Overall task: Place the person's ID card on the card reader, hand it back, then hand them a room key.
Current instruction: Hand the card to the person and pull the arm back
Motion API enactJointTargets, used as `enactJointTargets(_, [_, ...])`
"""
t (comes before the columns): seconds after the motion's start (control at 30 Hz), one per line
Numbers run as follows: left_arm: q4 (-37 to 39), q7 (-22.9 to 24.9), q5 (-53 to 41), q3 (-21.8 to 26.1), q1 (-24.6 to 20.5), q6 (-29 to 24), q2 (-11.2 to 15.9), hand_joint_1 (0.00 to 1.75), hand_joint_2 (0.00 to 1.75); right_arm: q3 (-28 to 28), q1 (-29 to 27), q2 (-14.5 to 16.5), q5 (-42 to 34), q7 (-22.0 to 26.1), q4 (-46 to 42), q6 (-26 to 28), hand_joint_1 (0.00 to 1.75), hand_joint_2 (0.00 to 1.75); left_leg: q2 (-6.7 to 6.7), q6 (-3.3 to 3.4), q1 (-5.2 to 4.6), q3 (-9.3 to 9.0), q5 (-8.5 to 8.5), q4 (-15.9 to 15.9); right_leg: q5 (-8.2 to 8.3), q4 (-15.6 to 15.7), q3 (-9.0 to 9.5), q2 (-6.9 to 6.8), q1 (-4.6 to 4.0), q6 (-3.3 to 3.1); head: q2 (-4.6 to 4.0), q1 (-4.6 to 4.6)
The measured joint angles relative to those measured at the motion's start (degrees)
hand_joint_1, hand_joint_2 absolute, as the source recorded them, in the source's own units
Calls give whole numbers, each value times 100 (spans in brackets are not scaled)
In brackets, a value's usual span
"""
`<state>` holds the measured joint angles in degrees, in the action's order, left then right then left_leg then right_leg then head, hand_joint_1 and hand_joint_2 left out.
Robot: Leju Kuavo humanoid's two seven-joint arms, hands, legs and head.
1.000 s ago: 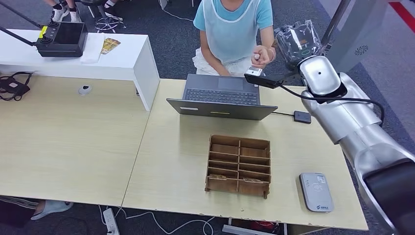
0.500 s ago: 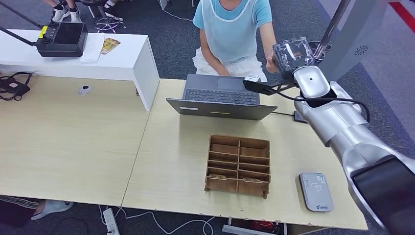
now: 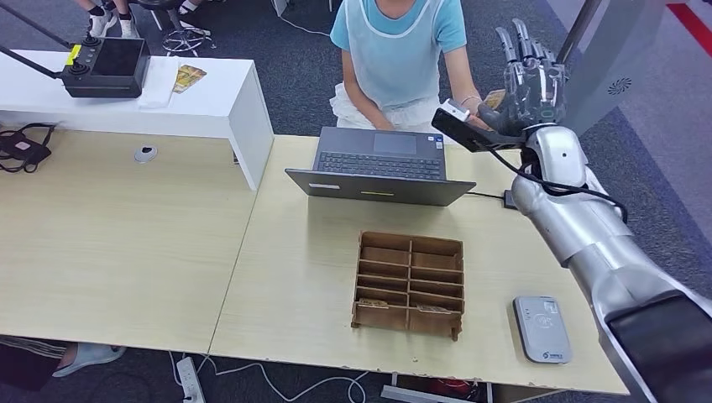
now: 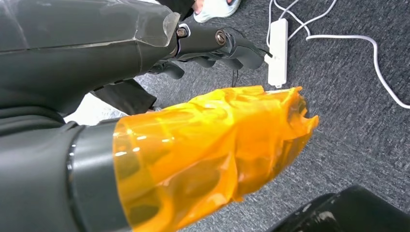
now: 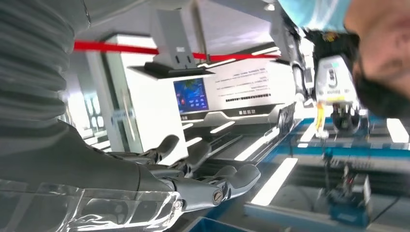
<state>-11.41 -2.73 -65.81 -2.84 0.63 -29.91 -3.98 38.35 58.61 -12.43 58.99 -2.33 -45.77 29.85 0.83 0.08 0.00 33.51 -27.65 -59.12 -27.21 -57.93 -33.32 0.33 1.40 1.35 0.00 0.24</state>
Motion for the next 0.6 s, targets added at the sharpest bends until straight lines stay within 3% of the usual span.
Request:
enactJointTargets(0.2, [0, 105, 0, -33, 1, -10, -4, 0, 0, -1008, -1048, -42, -1532, 777, -1458, 610, 0, 175, 2, 0, 2, 1, -1, 1, -2, 0, 0, -2, -3, -1, 0, 1])
enactJointTargets(0.33, [0, 198, 0, -32, 9, -26, -17, 0, 0, -1576, -1977, -21, -2652, 1411, -2621, 531, 0, 175, 6, -1, 4, 2, -2, 1, -6, 1, 1, -7, -5, -1, 0, 2])
enactJointTargets(0.6, [2, 416, 0, 2, 51, -58, -33, 0, 0, -2570, -4334, -42, -3884, 2657, -4709, 222, 0, 175, 15, -1, 5, 4, -18, 2, -20, 5, 4, -17, -6, 7, 0, 0])
